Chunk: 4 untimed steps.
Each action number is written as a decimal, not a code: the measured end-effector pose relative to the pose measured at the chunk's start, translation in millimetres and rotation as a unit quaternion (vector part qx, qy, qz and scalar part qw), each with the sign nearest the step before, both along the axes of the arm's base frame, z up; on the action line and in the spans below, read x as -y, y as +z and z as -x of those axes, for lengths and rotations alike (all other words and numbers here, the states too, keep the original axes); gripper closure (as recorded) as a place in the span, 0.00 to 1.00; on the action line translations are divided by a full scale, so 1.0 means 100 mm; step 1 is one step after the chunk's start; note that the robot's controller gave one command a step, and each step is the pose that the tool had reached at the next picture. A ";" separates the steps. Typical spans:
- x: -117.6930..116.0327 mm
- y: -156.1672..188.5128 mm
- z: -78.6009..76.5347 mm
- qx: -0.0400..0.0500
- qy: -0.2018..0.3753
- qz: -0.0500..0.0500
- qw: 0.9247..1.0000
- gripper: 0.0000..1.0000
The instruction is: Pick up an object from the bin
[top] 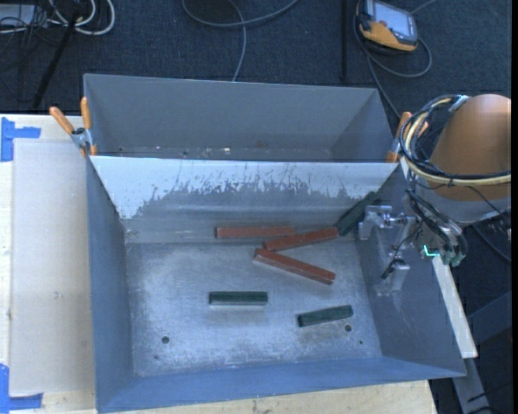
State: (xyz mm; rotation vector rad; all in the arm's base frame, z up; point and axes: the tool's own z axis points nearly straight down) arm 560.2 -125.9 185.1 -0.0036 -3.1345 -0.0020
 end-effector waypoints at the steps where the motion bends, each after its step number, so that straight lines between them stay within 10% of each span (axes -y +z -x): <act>1: 0.17 0.09 0.01 0.004 0.092 0.001 0.996 0.00; 2: 0.05 -0.96 0.31 -0.001 0.071 -0.002 0.997 0.00; 3: -0.21 -1.16 0.51 0.003 0.113 0.000 0.994 0.00; 4: -0.21 -1.16 0.50 0.004 0.115 0.000 0.993 1.00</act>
Offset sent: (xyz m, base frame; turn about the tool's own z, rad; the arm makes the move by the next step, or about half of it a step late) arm -0.0017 -0.0169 0.0094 -0.1859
